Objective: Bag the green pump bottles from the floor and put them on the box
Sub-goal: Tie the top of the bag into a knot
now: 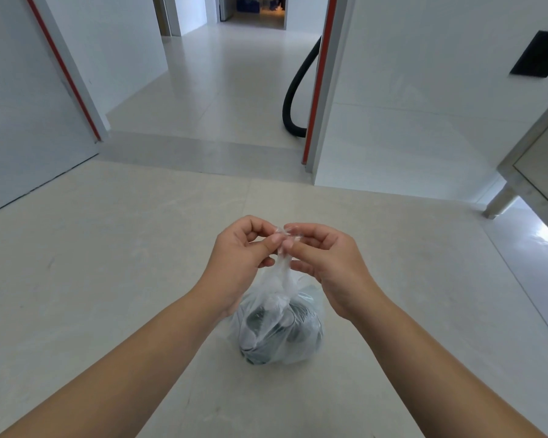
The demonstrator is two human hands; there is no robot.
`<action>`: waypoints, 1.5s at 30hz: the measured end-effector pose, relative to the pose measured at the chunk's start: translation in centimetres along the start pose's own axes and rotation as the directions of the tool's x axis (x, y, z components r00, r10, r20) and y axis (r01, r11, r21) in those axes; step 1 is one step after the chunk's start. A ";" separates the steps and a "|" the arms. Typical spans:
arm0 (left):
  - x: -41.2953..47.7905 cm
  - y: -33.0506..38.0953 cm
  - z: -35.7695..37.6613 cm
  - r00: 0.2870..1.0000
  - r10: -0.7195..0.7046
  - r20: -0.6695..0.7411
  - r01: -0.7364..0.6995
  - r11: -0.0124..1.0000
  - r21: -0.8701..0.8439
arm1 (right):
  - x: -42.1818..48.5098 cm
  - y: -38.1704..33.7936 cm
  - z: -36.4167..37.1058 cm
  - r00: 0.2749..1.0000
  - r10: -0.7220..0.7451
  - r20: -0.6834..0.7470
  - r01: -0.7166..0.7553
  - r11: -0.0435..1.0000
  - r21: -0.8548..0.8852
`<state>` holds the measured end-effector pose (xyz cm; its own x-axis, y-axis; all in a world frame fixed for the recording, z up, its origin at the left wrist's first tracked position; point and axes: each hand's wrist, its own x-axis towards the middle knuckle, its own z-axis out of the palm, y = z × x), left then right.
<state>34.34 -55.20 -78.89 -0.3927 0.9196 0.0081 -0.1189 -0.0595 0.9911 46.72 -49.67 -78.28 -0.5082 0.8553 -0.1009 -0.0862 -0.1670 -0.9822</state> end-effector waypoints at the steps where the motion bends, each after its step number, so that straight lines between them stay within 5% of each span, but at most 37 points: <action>1: -0.1 0.0 0.1 1.000 -0.003 0.011 0.003 1.000 0.000 | 0.0 0.0 -0.1 1.000 -0.003 -0.003 0.003 1.000 -0.018; 9: -0.4 0.0 0.7 0.997 -0.042 0.064 0.044 0.999 -0.023 | 0.1 0.1 -0.3 0.999 -0.019 -0.035 0.016 0.997 -0.081; 23: -0.6 0.3 0.9 0.997 0.008 0.072 -0.006 1.000 -0.020 | 0.6 0.3 -0.9 0.997 -0.015 -0.073 0.018 0.998 0.053; 34: 0.7 -0.1 -1.1 0.995 0.100 0.017 -0.101 0.961 0.259 | 1.6 0.4 -0.8 0.988 -0.097 -0.122 0.081 0.988 -0.131; 37: 1.2 -0.4 -2.2 0.981 0.189 0.038 -0.182 0.842 0.507 | 2.5 0.2 -0.3 0.987 -0.116 -0.106 0.090 0.970 -0.224; 40: 2.2 -0.3 -3.3 0.945 0.304 0.120 -0.282 0.572 0.770 | 3.6 -0.4 0.2 0.986 -0.134 -0.101 0.097 0.945 -0.312; 45: 3.8 0.7 -4.1 0.890 0.357 0.282 -0.386 0.267 0.883 | 4.0 -0.8 0.1 0.984 -0.115 -0.136 0.057 0.928 -0.369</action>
<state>29.06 -53.35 -78.68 -0.1352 0.9070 0.3987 0.9253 -0.0284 0.3783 44.72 -46.17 -77.92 -0.3736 0.9276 -0.0080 0.2071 0.0750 -0.9754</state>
